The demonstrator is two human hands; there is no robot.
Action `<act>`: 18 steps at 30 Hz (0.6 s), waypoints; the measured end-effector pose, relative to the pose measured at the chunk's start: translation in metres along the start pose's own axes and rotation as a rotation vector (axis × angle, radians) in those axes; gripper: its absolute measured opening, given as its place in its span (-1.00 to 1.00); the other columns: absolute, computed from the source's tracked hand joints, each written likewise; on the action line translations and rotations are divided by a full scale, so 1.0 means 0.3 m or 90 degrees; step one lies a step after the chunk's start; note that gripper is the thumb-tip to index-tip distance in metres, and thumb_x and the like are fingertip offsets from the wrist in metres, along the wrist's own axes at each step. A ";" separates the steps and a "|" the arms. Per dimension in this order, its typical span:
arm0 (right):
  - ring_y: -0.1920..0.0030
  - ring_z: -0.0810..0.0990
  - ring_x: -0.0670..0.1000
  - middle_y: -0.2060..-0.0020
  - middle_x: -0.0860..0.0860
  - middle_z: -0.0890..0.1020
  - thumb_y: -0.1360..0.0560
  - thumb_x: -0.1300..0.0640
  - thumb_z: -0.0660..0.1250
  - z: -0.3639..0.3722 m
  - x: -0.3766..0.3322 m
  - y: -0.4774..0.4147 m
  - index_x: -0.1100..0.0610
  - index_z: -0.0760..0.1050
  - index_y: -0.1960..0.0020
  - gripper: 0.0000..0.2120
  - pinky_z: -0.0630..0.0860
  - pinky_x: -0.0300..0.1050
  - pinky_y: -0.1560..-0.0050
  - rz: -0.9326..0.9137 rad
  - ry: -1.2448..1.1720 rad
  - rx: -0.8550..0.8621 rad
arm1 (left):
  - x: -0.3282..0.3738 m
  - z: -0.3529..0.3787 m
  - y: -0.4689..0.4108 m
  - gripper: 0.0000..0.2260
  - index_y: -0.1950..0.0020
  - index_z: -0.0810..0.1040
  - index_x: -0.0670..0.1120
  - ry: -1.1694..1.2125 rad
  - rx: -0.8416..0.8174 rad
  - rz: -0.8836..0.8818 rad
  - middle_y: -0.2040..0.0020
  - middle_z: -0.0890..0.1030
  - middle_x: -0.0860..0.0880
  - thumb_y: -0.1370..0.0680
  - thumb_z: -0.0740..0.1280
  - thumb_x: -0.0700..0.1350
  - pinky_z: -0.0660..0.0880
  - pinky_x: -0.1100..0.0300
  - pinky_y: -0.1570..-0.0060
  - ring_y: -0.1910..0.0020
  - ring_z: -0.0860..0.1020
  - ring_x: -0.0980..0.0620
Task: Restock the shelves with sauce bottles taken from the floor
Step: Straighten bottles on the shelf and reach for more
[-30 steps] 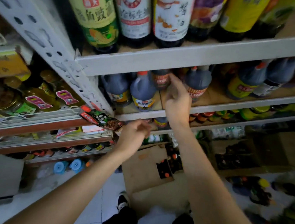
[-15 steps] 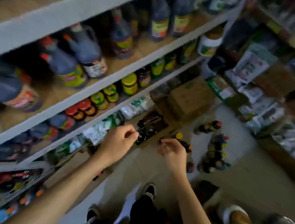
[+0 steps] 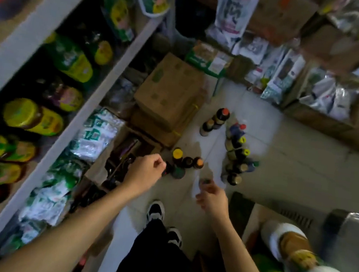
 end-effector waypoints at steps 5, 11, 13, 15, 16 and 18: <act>-0.04 0.63 0.14 0.01 0.07 0.66 -0.51 0.18 0.23 0.050 0.157 -0.452 0.02 0.59 -0.09 -0.77 0.59 0.13 -0.11 0.015 0.084 0.055 | -0.151 0.275 -0.429 -0.91 0.11 0.57 -0.03 -0.059 -0.060 -0.022 0.11 0.67 -0.12 -0.57 0.30 -0.12 0.58 -0.06 0.03 0.05 0.63 -0.15; -0.01 0.59 0.23 -0.14 0.13 0.53 -0.49 0.21 0.27 0.160 0.257 -1.024 -0.12 0.19 -0.48 -0.38 0.49 0.05 0.17 -0.152 0.418 0.100 | -0.368 0.728 -0.811 -0.77 -0.18 0.56 -0.12 -0.104 -0.069 0.004 -0.07 0.63 -0.11 -0.54 0.31 -0.26 0.48 0.10 -0.04 -0.08 0.58 -0.11; 0.05 0.59 0.27 -0.15 0.15 0.48 -0.50 0.13 0.32 0.220 0.262 -1.179 -0.13 0.18 -0.43 -0.42 0.42 0.01 0.24 -0.211 0.511 0.078 | -0.416 0.817 -0.899 -0.78 -0.18 0.56 -0.11 -0.103 -0.034 0.012 -0.11 0.61 -0.07 -0.55 0.30 -0.26 0.48 0.12 -0.01 -0.06 0.56 -0.04; 0.02 0.59 0.29 -0.15 0.17 0.51 -0.52 0.10 0.31 0.277 0.276 -1.291 -0.04 0.30 -0.40 -0.53 0.36 -0.01 0.23 -0.247 0.582 0.047 | -0.444 0.864 -0.955 -0.80 -0.15 0.57 -0.08 -0.109 0.005 0.041 -0.12 0.58 -0.05 -0.57 0.27 -0.27 0.45 0.16 0.02 -0.06 0.54 -0.02; 0.01 0.59 0.29 -0.13 0.18 0.55 -0.54 0.11 0.29 0.300 0.278 -1.329 0.03 0.36 -0.36 -0.61 0.34 -0.02 0.23 -0.270 0.607 0.043 | -0.449 0.877 -0.976 -0.79 -0.15 0.57 -0.08 -0.109 0.016 0.066 -0.13 0.58 -0.05 -0.58 0.25 -0.28 0.44 0.17 0.03 -0.07 0.53 -0.02; 0.03 0.59 0.28 -0.03 0.19 0.59 -0.56 0.15 0.25 0.313 0.268 -1.376 0.12 0.43 -0.24 -0.75 0.31 -0.03 0.25 -0.300 0.613 0.056 | -0.457 0.886 -1.006 -0.79 -0.14 0.57 -0.07 -0.108 0.025 0.095 -0.15 0.57 -0.04 -0.60 0.22 -0.28 0.39 0.23 0.07 -0.07 0.52 0.01</act>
Point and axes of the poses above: each hand's wrist, its own y-axis away from the middle knuckle, its own z-axis out of the palm, x = y × z, the point moved 8 cm from there along -y, towards the middle knuckle
